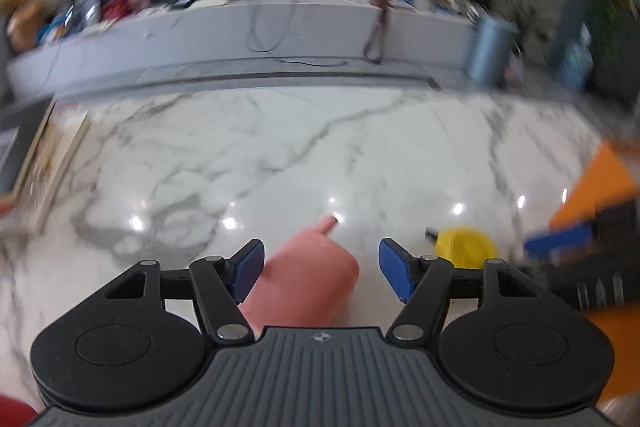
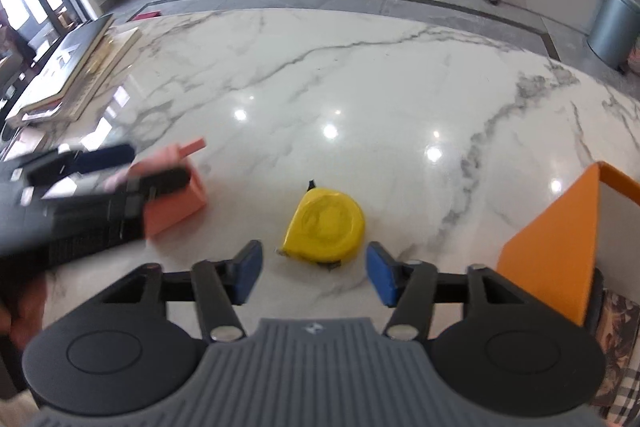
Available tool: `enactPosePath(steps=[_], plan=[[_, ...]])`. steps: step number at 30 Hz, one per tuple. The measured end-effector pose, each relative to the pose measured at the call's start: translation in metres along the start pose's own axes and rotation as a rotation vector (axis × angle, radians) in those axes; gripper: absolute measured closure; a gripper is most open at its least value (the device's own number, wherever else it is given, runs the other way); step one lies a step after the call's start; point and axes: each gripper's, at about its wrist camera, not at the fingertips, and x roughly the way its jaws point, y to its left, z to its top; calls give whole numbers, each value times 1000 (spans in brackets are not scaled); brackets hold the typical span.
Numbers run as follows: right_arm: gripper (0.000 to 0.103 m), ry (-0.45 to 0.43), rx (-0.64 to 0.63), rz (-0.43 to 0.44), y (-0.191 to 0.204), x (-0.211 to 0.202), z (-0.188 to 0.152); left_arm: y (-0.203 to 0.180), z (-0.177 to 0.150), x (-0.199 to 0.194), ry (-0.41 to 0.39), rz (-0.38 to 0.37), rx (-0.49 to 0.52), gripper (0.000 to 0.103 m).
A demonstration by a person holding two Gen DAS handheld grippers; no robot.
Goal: Organize rigid objects
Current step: 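Move the left tool to the pink cup while the right tool approaches the yellow tape measure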
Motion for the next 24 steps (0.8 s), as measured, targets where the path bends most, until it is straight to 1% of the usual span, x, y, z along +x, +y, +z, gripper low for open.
enactPosePath(steps=[2,4,6,9,10,16,18,19,21,22,24], plan=[[42,9,18,-3,-1,7,4,-7,-5,1,8,25,67,26],[41,22,34,-12,-2,15,8,-9,-9,3,20,31,87,26],[41,31,46,-15,-3,22,11,-6,-11,4,27,25,77,26],[40,42,51,-23,-2,31,14,-4,-12,7,31,9,58,31],[40,45,51,-28,-3,34,14,-4,-12,8,35,7,53,31],[40,58,31,-43,0,45,14,-10,-13,18,56,13,80,31],[40,61,25,-47,0,47,13,-9,-14,20,68,14,69,33],[41,54,17,-51,1,47,12,-9,-14,22,74,17,61,36],[41,51,-15,-62,4,49,11,-7,-15,23,83,19,46,38],[43,51,-33,-67,6,49,11,-6,-15,24,86,13,39,41],[45,50,-77,-86,10,50,9,-5,-15,25,89,15,29,41]])
